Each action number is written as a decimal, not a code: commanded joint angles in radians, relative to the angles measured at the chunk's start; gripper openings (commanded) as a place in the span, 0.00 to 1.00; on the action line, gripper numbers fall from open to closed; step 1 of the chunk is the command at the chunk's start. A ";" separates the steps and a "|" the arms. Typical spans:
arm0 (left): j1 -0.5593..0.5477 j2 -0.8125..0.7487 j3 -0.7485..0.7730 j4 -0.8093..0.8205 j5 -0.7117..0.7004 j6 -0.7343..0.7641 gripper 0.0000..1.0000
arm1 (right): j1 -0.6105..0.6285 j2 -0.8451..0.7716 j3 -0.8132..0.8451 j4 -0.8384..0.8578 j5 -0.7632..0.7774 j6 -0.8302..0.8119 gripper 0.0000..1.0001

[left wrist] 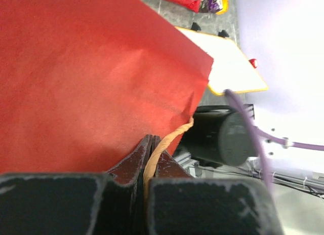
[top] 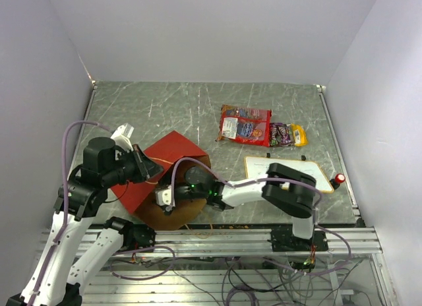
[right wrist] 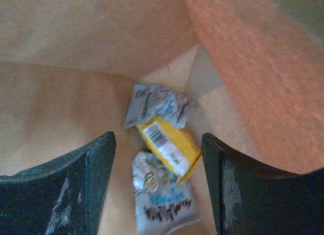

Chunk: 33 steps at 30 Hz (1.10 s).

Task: Take the snacks out of the paper bag
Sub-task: Take out the snack from the paper bag.

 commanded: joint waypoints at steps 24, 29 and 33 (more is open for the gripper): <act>-0.003 0.018 0.050 0.082 0.063 -0.075 0.07 | 0.020 0.481 0.468 -0.004 0.140 -0.276 0.62; -0.003 -0.002 0.058 0.025 0.015 -0.066 0.07 | 0.017 0.487 0.457 0.058 0.210 -0.248 0.40; -0.003 -0.046 0.040 -0.013 -0.041 -0.082 0.07 | -0.004 0.449 0.400 0.136 0.279 -0.164 0.29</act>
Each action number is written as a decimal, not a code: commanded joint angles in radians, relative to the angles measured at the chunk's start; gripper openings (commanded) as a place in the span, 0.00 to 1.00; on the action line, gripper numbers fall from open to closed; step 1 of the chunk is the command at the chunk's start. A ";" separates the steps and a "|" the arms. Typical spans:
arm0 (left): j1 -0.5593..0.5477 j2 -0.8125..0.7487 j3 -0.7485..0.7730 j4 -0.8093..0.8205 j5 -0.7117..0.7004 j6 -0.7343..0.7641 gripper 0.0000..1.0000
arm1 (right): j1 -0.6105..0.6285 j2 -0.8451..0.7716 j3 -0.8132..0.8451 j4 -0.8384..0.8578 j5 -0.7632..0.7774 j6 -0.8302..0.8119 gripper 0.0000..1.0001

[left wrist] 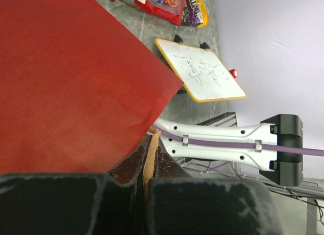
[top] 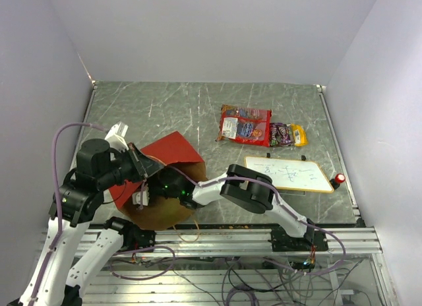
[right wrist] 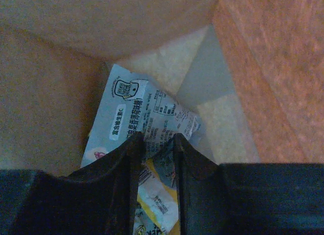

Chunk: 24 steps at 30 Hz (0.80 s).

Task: Take the snacks out of the paper bag
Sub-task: Take out the snack from the paper bag.

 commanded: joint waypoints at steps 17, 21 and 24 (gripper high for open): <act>-0.003 -0.054 -0.070 0.022 -0.081 -0.048 0.07 | -0.041 -0.329 -0.356 0.136 0.168 0.270 0.00; -0.003 -0.030 -0.086 0.107 -0.058 -0.078 0.07 | -0.038 -0.422 -0.404 0.088 0.150 0.339 0.00; -0.003 0.008 -0.072 0.155 -0.055 -0.083 0.07 | -0.036 -0.504 -0.463 0.053 0.132 0.390 0.00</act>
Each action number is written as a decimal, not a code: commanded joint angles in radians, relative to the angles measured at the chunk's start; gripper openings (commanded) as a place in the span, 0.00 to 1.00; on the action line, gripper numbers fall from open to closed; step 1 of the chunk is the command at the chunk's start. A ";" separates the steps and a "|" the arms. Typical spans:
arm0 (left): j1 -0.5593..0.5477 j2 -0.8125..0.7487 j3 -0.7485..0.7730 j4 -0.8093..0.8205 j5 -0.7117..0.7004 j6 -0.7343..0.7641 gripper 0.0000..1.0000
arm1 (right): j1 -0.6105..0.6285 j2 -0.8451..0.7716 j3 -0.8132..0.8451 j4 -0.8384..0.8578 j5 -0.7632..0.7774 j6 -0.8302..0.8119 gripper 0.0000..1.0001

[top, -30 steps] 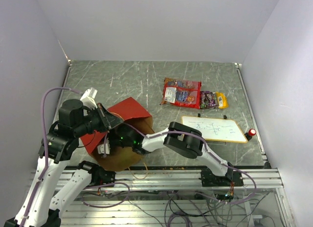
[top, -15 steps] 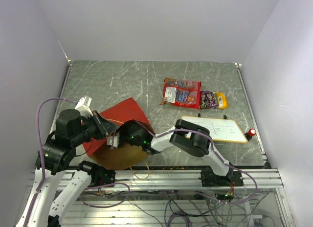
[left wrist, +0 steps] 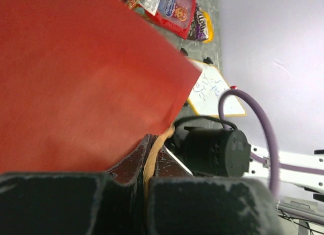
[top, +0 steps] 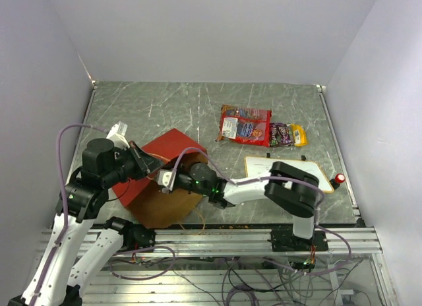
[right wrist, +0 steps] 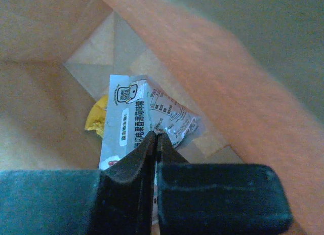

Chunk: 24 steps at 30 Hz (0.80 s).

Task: Take the snacks out of the paper bag
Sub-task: Take out the snack from the paper bag.

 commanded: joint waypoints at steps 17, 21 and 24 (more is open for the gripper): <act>-0.001 0.239 0.096 0.098 -0.104 0.053 0.07 | 0.015 -0.806 -0.258 -0.774 -0.020 0.204 0.00; -0.001 0.274 0.127 0.070 -0.139 0.079 0.07 | 0.015 -0.943 -0.171 -0.995 -0.010 0.125 0.00; -0.001 0.267 0.129 0.056 -0.188 0.092 0.07 | 0.012 -0.988 -0.060 -1.158 0.034 0.120 0.00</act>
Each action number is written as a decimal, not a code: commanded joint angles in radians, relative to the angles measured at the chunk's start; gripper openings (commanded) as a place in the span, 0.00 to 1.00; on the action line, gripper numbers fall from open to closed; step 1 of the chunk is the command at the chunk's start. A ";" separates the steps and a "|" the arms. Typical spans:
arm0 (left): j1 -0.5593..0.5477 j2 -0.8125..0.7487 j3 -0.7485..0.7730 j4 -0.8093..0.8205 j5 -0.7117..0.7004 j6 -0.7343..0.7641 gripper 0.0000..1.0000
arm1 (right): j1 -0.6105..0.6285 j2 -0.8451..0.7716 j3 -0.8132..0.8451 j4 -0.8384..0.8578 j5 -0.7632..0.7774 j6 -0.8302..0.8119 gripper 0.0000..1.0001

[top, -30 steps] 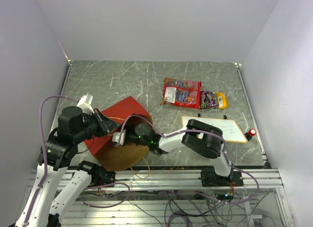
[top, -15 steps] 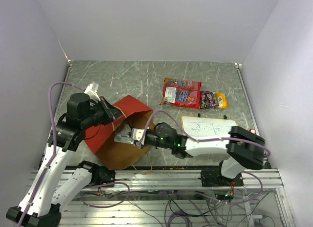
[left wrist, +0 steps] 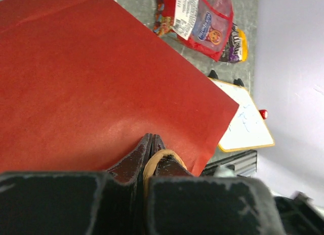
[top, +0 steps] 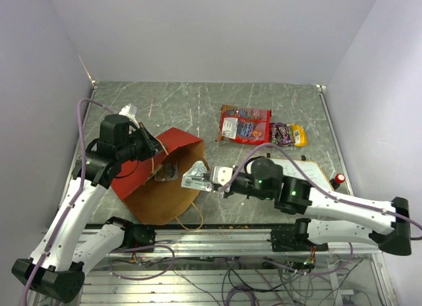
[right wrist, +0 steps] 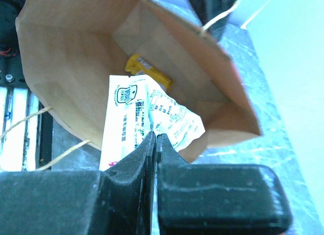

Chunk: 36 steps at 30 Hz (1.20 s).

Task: Take the snacks out of the paper bag
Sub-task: Take out the snack from the paper bag, then place the snack at the center of the board.

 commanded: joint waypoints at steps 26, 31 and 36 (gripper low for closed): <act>-0.001 0.061 0.131 -0.073 -0.039 0.111 0.07 | -0.495 0.297 0.217 0.043 0.642 0.595 0.00; -0.001 0.016 0.109 -0.044 -0.019 0.102 0.07 | -0.597 0.488 0.310 0.038 0.624 0.593 0.00; -0.001 -0.020 0.092 -0.065 -0.023 0.096 0.07 | -0.678 0.585 0.336 0.064 0.547 0.592 0.00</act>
